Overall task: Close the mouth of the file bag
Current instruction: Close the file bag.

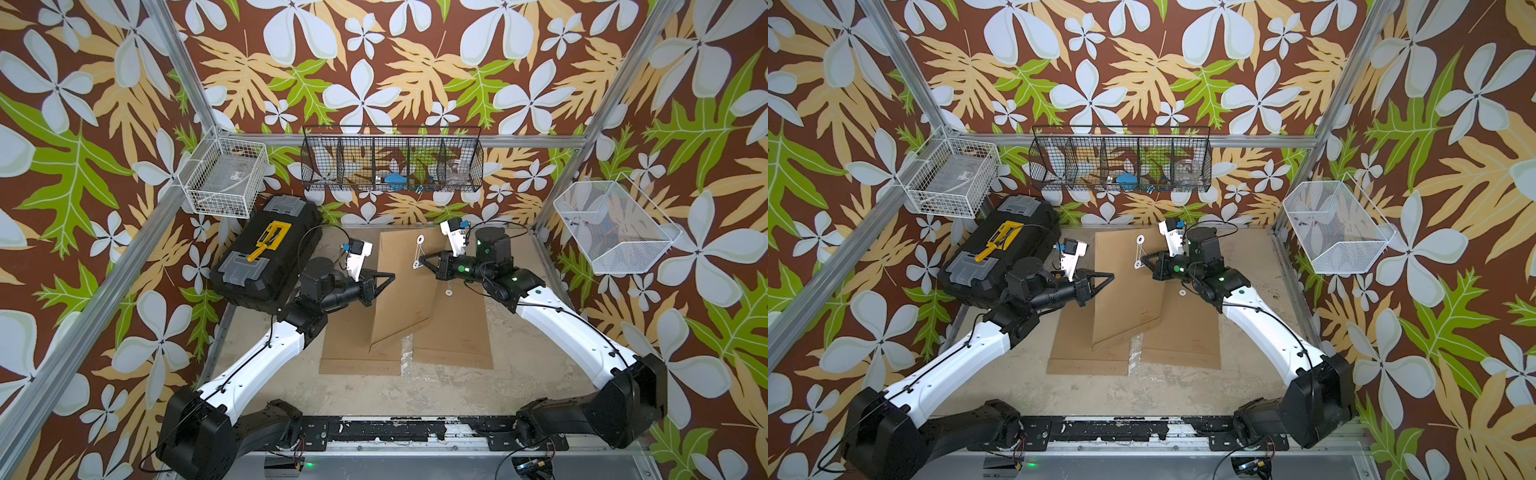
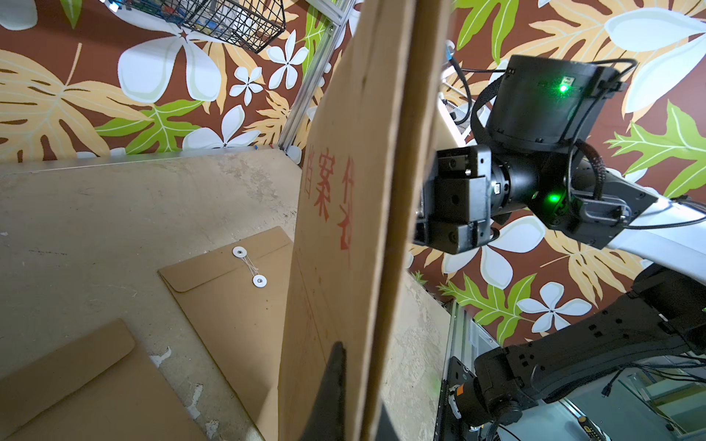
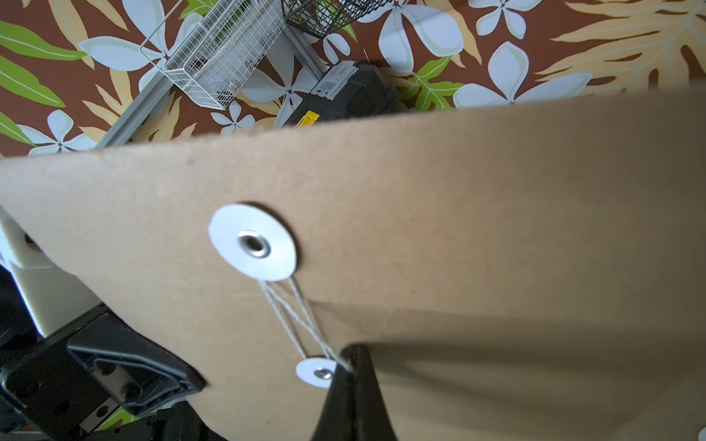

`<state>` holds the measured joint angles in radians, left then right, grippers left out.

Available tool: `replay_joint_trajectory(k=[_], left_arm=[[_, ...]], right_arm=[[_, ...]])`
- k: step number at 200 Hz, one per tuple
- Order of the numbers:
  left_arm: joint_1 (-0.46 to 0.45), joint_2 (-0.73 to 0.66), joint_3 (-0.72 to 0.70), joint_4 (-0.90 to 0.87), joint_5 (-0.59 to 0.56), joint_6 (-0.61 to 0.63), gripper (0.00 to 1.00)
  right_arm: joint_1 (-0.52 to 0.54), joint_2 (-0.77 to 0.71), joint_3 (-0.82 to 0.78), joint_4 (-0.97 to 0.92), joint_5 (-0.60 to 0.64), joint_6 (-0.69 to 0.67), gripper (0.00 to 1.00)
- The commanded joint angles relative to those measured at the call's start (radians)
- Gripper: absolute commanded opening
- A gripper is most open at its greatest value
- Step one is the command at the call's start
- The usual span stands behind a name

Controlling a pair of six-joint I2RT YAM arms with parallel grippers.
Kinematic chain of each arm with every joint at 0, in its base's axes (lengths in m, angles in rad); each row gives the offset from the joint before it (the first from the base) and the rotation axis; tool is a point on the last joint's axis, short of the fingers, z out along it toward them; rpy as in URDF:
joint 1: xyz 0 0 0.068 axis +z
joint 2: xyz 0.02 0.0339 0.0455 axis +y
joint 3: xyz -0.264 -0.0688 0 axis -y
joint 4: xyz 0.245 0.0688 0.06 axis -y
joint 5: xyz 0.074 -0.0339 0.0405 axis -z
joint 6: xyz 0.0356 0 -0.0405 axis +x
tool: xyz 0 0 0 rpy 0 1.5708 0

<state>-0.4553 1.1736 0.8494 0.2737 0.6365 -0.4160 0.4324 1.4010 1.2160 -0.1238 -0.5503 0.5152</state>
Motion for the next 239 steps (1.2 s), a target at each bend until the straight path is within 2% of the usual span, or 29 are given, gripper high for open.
replay_joint_trajectory(k=[1, 110, 239], left_arm=[[0.001, -0.002, 0.01, 0.041, 0.009, 0.011, 0.0], [0.0, 0.0, 0.015, 0.046, 0.013, 0.007, 0.0], [0.0, -0.002, 0.017, 0.047, 0.012, 0.002, 0.0]], right_arm=[[-0.001, 0.013, 0.018, -0.001, 0.019, -0.009, 0.0], [-0.001, 0.005, -0.029, 0.1, 0.005, 0.06, 0.02], [0.001, 0.001, -0.072, 0.153, 0.034, 0.114, 0.09]])
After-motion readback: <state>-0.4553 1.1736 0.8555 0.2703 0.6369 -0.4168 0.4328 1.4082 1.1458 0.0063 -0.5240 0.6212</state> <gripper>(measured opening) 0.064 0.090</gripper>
